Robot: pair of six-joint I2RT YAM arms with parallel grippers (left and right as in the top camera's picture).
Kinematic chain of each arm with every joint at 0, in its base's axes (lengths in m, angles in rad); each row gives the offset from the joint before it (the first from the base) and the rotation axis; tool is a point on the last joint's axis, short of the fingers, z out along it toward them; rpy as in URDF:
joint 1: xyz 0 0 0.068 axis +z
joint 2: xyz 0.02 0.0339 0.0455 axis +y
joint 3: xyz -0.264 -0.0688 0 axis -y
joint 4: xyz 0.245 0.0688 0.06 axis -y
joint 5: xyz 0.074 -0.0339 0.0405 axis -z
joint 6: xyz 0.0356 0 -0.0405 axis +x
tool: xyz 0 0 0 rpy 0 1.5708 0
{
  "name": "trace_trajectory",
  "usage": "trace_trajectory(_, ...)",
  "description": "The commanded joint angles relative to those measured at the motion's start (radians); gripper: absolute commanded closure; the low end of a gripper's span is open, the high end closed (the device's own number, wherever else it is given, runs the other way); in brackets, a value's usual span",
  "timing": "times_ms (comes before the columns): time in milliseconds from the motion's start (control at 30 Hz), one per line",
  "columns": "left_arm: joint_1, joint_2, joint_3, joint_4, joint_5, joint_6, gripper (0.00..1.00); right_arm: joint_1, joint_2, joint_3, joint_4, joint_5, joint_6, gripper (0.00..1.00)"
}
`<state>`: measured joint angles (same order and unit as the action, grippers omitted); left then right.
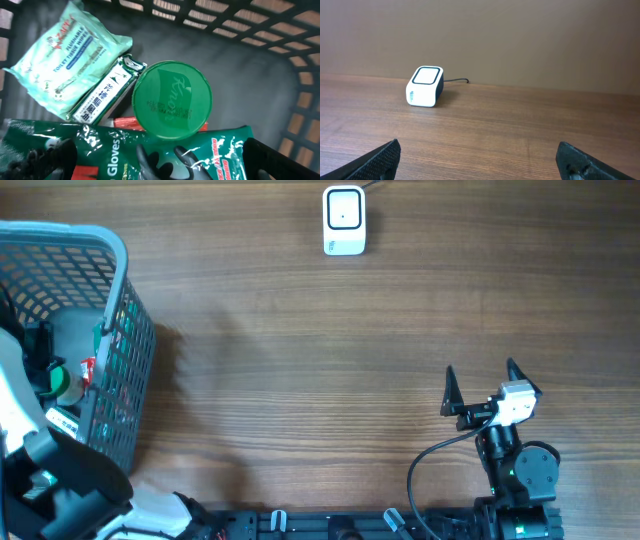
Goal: Scan the item barcode
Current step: 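Reach the left gripper into the basket and grasp the green-capped jar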
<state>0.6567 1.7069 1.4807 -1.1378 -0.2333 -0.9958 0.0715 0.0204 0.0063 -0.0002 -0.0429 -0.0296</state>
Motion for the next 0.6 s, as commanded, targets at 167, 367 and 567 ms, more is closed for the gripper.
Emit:
trace_trajectory(167, 0.011, 0.168, -0.008, 0.015, 0.011, 0.020, 0.00, -0.001, 0.000, -0.001, 0.004, 0.019, 0.011, 0.00)
trace_trajectory(367, 0.016, 0.221, -0.012, 0.054, -0.010, 0.023, 0.00, -0.001, 0.000, -0.001, 0.004, 0.019, 0.010, 0.00)
trace_trajectory(567, 0.020, 0.257, -0.048, 0.108, -0.052, 0.024, 0.00, -0.001, 0.000, -0.001, 0.004, 0.019, 0.010, 0.00)
